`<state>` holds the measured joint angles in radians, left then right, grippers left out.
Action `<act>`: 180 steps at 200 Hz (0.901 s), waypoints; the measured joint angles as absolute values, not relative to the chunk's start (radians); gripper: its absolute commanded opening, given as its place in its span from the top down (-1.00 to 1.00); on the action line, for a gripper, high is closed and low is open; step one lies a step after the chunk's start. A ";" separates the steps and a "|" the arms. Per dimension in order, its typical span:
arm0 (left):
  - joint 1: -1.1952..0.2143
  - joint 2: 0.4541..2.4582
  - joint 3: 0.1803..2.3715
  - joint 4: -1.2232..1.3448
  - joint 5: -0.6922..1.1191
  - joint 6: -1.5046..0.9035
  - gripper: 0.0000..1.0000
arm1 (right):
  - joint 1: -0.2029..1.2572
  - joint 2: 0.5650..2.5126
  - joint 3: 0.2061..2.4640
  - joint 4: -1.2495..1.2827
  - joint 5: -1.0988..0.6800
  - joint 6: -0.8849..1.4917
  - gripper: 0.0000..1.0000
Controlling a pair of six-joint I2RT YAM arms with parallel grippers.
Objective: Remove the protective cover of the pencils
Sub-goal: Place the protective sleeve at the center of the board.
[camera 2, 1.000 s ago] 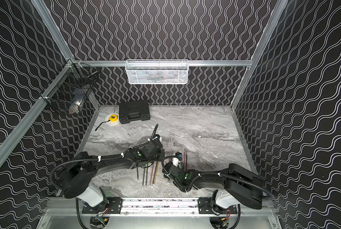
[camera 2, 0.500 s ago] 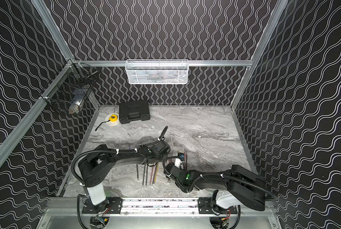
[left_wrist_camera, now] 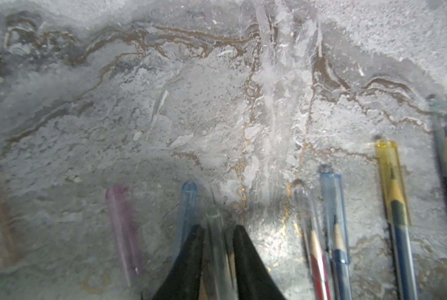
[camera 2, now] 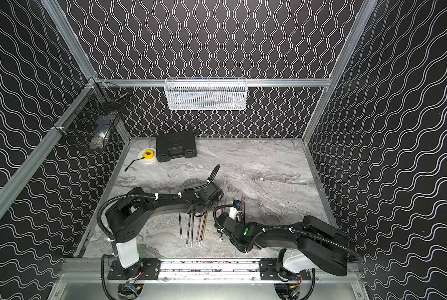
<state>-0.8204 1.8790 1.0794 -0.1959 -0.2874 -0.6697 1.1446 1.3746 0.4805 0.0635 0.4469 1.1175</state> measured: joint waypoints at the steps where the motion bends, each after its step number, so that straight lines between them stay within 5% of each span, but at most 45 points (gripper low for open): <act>1: -0.820 1.879 1.080 -0.196 -0.288 -0.669 0.39 | 1.145 1.375 0.480 0.064 0.447 1.118 0.42; 180: -0.818 1.794 1.108 -0.267 -0.306 -0.656 0.44 | 1.145 1.456 0.628 -0.098 0.485 1.088 0.51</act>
